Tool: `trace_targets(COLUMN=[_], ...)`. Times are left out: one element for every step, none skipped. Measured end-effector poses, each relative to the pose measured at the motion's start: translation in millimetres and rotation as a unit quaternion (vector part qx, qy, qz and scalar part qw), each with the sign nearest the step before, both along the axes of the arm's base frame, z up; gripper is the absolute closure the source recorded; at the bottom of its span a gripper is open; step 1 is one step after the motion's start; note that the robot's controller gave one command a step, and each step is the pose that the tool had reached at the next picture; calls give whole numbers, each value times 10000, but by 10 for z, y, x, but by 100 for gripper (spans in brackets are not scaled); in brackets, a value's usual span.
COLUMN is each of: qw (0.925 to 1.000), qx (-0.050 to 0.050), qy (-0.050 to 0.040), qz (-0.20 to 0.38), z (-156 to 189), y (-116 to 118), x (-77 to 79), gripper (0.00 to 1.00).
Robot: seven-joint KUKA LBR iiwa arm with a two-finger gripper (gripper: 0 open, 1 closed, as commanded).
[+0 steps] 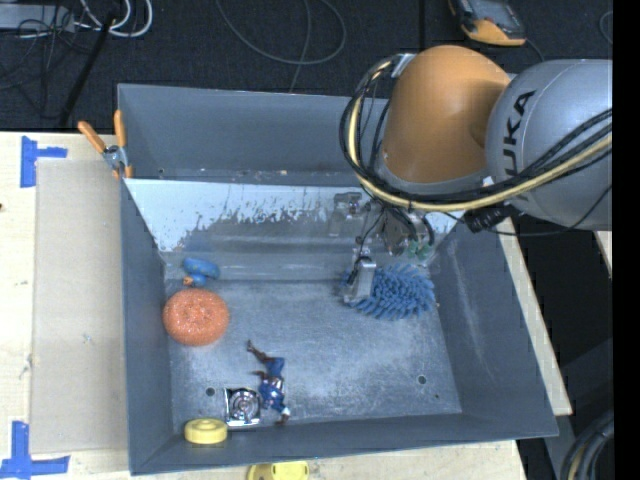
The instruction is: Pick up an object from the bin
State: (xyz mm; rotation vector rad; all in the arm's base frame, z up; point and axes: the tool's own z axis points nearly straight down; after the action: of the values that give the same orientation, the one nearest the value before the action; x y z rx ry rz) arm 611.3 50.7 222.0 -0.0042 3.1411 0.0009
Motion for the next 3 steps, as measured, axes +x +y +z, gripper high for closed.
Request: trace_targets(qw=[10000, 10000, 9999], qx=[-2, 2, -4], qy=[-23, 19, -25], qz=[-2, -83, -122], z=[-751, -686, -772], y=[-612, -1004, -1104], x=[43, -201, -17], gripper=[0, 0, 0])
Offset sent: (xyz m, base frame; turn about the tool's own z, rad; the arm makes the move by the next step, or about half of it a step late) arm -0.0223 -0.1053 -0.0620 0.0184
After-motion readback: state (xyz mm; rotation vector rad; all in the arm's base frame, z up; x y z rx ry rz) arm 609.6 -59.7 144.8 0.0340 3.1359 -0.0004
